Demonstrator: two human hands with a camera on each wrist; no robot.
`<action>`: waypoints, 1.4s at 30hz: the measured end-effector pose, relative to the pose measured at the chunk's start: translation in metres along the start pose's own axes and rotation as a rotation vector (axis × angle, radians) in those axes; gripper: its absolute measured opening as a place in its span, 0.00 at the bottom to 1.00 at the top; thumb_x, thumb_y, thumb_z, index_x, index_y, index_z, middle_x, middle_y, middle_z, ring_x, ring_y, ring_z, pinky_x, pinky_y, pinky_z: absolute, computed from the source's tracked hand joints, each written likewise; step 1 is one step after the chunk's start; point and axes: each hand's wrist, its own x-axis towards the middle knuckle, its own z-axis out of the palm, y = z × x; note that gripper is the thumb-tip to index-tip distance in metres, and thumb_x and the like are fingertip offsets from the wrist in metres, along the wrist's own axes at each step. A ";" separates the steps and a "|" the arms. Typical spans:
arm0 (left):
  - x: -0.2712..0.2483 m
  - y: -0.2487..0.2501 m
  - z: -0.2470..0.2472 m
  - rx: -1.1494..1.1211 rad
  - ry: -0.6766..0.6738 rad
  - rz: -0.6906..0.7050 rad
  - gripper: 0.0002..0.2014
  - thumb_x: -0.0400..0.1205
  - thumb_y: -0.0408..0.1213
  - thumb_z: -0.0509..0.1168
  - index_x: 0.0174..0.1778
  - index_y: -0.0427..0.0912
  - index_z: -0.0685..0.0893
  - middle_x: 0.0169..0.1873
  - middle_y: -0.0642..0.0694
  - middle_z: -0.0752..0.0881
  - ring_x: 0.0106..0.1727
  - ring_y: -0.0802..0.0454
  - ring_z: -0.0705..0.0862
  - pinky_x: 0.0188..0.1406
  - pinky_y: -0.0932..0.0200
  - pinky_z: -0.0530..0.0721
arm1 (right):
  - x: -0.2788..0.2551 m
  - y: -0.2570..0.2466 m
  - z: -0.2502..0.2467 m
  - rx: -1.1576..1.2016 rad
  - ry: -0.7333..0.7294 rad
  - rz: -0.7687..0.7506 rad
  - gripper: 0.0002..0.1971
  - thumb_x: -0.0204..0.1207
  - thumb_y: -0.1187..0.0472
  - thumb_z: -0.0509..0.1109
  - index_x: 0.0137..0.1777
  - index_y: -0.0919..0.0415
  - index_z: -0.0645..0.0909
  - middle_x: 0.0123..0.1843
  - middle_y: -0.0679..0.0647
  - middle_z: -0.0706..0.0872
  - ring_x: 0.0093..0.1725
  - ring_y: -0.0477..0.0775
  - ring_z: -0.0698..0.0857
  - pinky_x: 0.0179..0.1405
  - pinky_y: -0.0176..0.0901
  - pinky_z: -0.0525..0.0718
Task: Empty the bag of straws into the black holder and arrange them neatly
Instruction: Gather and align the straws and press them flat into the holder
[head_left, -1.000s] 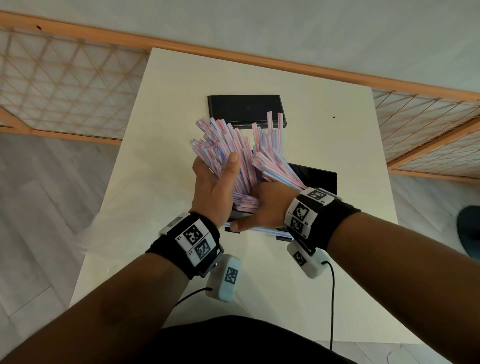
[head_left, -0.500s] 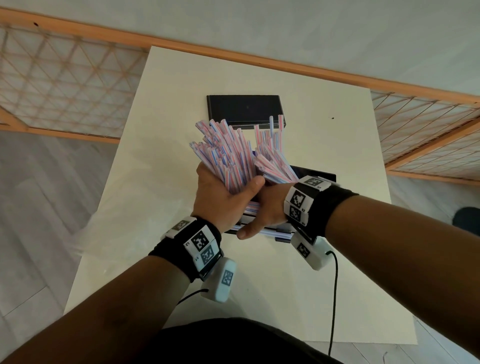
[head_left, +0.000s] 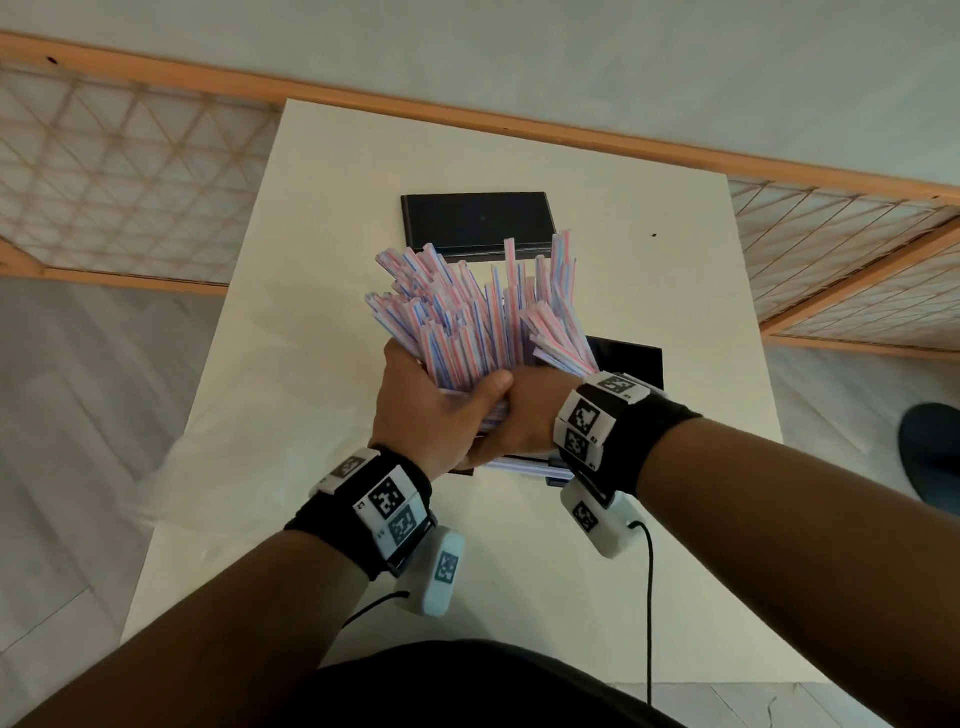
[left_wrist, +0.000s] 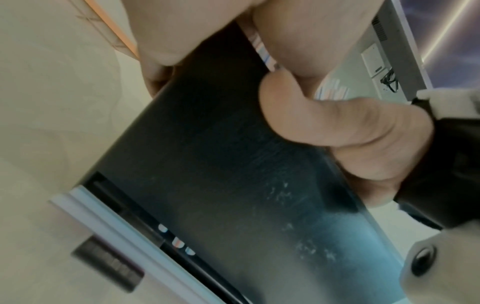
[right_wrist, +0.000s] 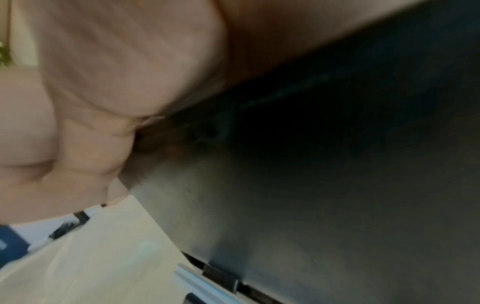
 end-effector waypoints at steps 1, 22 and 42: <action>-0.001 0.000 -0.001 -0.003 -0.003 -0.001 0.36 0.67 0.49 0.84 0.63 0.49 0.69 0.59 0.53 0.84 0.56 0.57 0.83 0.50 0.65 0.78 | -0.001 0.000 -0.001 0.017 0.010 0.002 0.30 0.65 0.38 0.80 0.66 0.46 0.82 0.48 0.39 0.80 0.53 0.46 0.81 0.52 0.37 0.72; -0.001 -0.007 -0.002 0.077 -0.069 -0.051 0.32 0.67 0.46 0.84 0.60 0.45 0.72 0.52 0.50 0.84 0.51 0.48 0.85 0.43 0.58 0.80 | 0.007 0.006 0.016 -0.093 0.109 0.126 0.38 0.50 0.23 0.74 0.55 0.46 0.79 0.49 0.49 0.84 0.53 0.57 0.83 0.56 0.48 0.82; 0.004 -0.011 -0.001 0.086 -0.104 -0.112 0.22 0.78 0.44 0.75 0.60 0.41 0.73 0.52 0.43 0.84 0.51 0.41 0.85 0.55 0.37 0.86 | -0.061 0.064 0.003 0.081 0.513 0.291 0.20 0.71 0.63 0.69 0.64 0.64 0.75 0.57 0.61 0.85 0.57 0.67 0.83 0.45 0.45 0.73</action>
